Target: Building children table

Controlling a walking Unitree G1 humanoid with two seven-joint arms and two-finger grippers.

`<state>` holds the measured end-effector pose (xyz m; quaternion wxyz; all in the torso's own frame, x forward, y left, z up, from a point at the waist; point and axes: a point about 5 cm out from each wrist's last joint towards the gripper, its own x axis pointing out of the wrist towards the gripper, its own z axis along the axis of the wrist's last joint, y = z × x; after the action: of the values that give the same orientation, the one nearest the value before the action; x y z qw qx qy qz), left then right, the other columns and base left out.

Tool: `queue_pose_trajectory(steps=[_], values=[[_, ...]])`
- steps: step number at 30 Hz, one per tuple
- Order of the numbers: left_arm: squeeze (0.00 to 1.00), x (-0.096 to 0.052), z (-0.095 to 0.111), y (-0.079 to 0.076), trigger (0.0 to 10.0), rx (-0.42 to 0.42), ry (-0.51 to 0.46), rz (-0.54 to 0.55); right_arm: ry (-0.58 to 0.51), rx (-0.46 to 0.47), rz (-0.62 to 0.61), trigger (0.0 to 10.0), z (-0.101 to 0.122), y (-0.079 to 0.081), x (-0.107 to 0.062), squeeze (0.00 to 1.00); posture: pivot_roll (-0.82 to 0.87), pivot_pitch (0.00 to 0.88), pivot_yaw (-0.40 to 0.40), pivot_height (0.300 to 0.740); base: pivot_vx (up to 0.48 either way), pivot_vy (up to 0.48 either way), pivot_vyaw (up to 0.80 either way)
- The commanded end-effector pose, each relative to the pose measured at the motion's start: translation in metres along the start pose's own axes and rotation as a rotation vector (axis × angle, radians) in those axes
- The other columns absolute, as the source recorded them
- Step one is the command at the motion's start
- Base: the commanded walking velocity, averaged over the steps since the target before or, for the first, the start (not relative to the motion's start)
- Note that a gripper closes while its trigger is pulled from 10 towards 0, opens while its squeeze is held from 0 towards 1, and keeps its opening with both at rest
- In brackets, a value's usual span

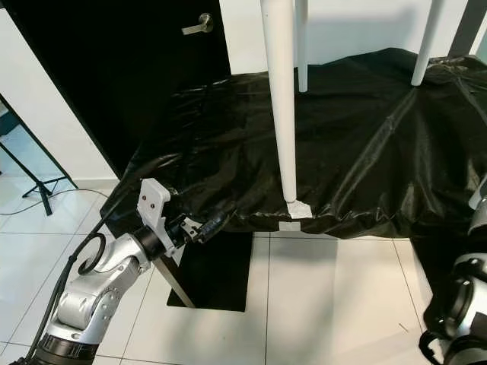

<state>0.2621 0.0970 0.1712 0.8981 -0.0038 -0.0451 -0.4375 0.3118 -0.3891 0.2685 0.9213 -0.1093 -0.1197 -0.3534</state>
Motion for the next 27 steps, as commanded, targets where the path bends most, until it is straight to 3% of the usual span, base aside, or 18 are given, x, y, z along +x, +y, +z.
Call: queue_pose_trajectory(steps=[1, 6, 7, 10, 18, 19, 20, 27], values=[[0.0, -0.006, -0.002, 0.007, 10.0, 0.006, 0.025, 0.092, -0.079, -0.02, 0.061, 10.0, 0.012, 0.01, 0.002, 0.0, 0.03, 0.0, 0.066, 0.74, 0.0, 0.0, 0.0], [0.0, -0.009, -0.002, 0.007, 10.0, 0.007, 0.027, 0.105, -0.05, -0.01, 0.063, 10.0, -0.002, 0.005, -0.001, 0.0, 0.04, 0.0, 0.067, 0.74, 0.0, 0.0, 0.0], [0.0, -0.01, -0.001, 0.008, 10.0, 0.007, 0.03, 0.11, -0.041, -0.028, 0.051, 10.0, -0.006, 0.001, -0.001, 0.96, 0.04, 0.0, 0.07, 0.74, 0.0, 0.0, 0.0], [0.0, -0.012, -0.002, 0.008, 10.0, 0.009, 0.036, 0.113, -0.044, -0.023, 0.049, 10.0, -0.009, -0.002, -0.001, 1.0, 0.05, 0.0, 0.07, 0.74, 0.0, 0.0, 0.0], [0.0, -0.016, -0.001, 0.007, 10.0, -0.002, 0.042, 0.117, -0.072, -0.02, 0.051, 10.0, -0.011, -0.007, -0.003, 1.0, 0.05, 0.0, 0.067, 0.74, 0.0, 0.0, 0.0], [0.0, -0.016, -0.001, 0.007, 10.0, -0.003, 0.043, 0.114, -0.08, -0.024, 0.056, 10.0, -0.012, -0.006, -0.005, 0.29, 0.06, 0.0, 0.065, 0.74, 0.0, 0.0, 0.0], [0.0, -0.017, -0.001, 0.006, 10.0, -0.003, 0.044, 0.113, -0.091, -0.025, 0.058, 10.0, -0.013, -0.005, -0.006, 0.0, 0.06, 0.0, 0.065, 0.74, 0.0, 0.0, 0.0], [0.0, -0.019, -0.002, 0.006, 10.0, -0.006, 0.047, 0.118, -0.159, -0.005, 0.086, 10.0, -0.021, 0.004, -0.025, 0.0, 0.06, 0.0, 0.057, 0.74, 0.0, 0.0, 0.0]])
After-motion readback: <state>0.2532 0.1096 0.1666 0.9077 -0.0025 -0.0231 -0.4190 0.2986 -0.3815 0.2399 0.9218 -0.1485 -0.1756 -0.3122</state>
